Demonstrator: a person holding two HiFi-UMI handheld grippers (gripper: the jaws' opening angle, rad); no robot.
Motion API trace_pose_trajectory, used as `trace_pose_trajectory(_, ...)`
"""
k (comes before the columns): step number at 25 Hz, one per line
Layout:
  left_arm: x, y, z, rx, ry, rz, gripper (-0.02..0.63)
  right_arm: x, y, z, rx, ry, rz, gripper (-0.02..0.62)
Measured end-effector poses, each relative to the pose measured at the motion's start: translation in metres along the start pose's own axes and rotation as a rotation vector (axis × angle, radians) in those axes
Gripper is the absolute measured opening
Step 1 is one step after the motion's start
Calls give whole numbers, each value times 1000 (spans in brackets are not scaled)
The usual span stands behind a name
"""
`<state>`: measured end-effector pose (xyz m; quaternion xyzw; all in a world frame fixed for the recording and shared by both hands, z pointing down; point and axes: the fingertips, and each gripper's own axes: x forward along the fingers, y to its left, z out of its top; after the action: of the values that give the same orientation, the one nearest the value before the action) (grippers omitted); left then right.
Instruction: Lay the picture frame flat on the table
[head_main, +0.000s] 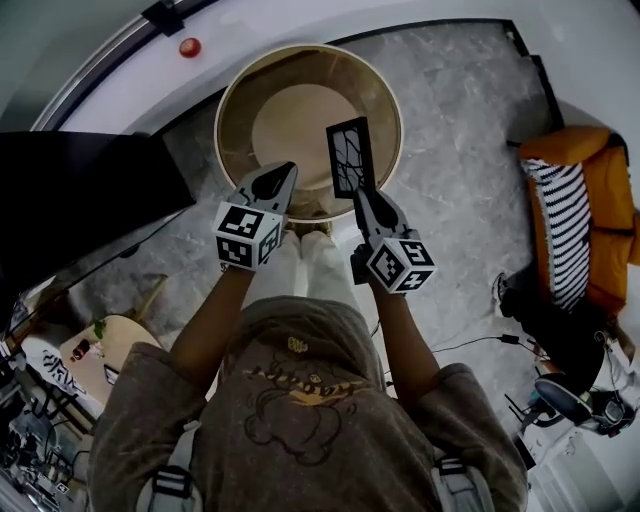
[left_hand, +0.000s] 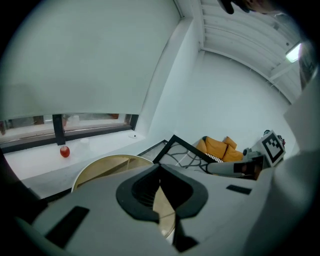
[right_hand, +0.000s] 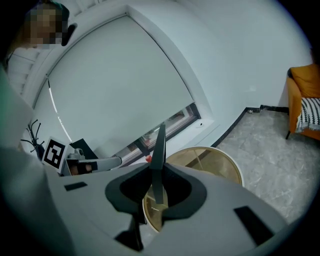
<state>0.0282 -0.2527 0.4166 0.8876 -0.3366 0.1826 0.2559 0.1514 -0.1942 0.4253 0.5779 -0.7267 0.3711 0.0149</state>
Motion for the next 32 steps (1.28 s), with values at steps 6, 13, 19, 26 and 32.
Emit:
trace_pose_trajectory(6,16,13,-24,-32,17,23,17,19,-15,-16,34,13,14,83)
trace_pose_trajectory(13,40,32,-55,-55,43,32,17,49,-33,-34,65,20,18,83)
trace_pose_trajectory(19,59,38,-86,-87,66,31,17,70,-50,-60,66,51,37,83)
trace_pose_trajectory(26,79,41,-121,-118,91,24,17,91,-72,-88,81,74,42,83)
trace_pose_trajectory(32,95,49,-142,-131,102,29,17,106,-91,-114,98,102,33,83)
